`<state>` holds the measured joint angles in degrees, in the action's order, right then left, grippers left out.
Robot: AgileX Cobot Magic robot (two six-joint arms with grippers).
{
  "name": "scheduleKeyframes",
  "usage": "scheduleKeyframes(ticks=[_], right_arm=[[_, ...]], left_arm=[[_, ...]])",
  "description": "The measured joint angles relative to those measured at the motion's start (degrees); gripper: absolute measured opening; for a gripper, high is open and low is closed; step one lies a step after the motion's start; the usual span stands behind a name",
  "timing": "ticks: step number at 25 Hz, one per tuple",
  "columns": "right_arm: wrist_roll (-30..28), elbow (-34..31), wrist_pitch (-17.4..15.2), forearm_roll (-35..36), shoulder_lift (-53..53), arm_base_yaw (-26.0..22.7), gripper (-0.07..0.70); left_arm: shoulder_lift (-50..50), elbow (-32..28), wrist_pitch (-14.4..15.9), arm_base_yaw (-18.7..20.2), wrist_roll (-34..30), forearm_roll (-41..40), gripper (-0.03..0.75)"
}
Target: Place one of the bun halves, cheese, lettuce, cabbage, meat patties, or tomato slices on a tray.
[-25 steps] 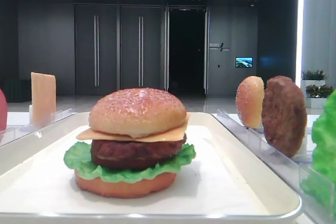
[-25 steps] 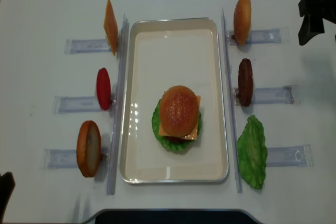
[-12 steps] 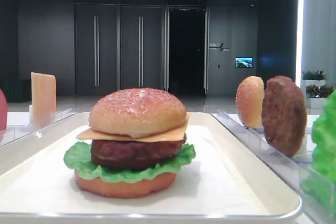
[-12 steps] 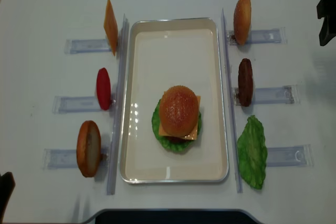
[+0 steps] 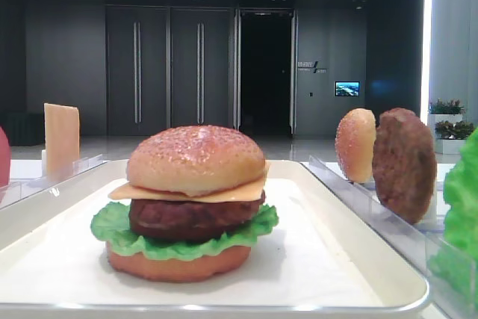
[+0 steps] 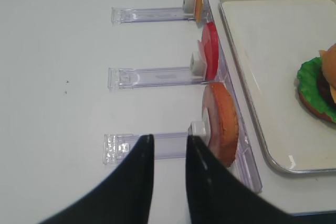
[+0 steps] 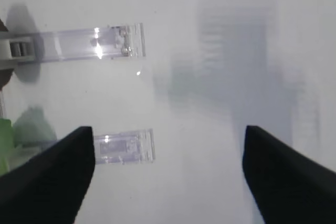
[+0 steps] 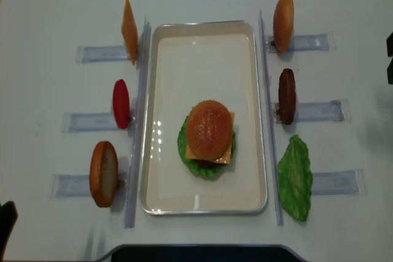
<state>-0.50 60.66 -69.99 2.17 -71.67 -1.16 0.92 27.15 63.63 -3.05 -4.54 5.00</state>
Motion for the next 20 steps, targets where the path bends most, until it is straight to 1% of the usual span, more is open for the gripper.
scheduleKeyframes(ticks=[13, 14, 20], right_arm=[[0.5, -19.9, -0.1, 0.0, 24.7, 0.0, 0.575], [0.5, -21.0, -0.1, 0.0, 27.9, 0.0, 0.575], [0.5, -26.6, -0.2, 0.0, 39.0, 0.0, 0.575]], left_arm=[[0.0, 0.0, 0.0, 0.0, 0.0, 0.0, 0.159], [0.0, 0.0, 0.0, 0.0, 0.0, 0.0, 0.159], [0.0, 0.0, 0.0, 0.0, 0.0, 0.0, 0.159]])
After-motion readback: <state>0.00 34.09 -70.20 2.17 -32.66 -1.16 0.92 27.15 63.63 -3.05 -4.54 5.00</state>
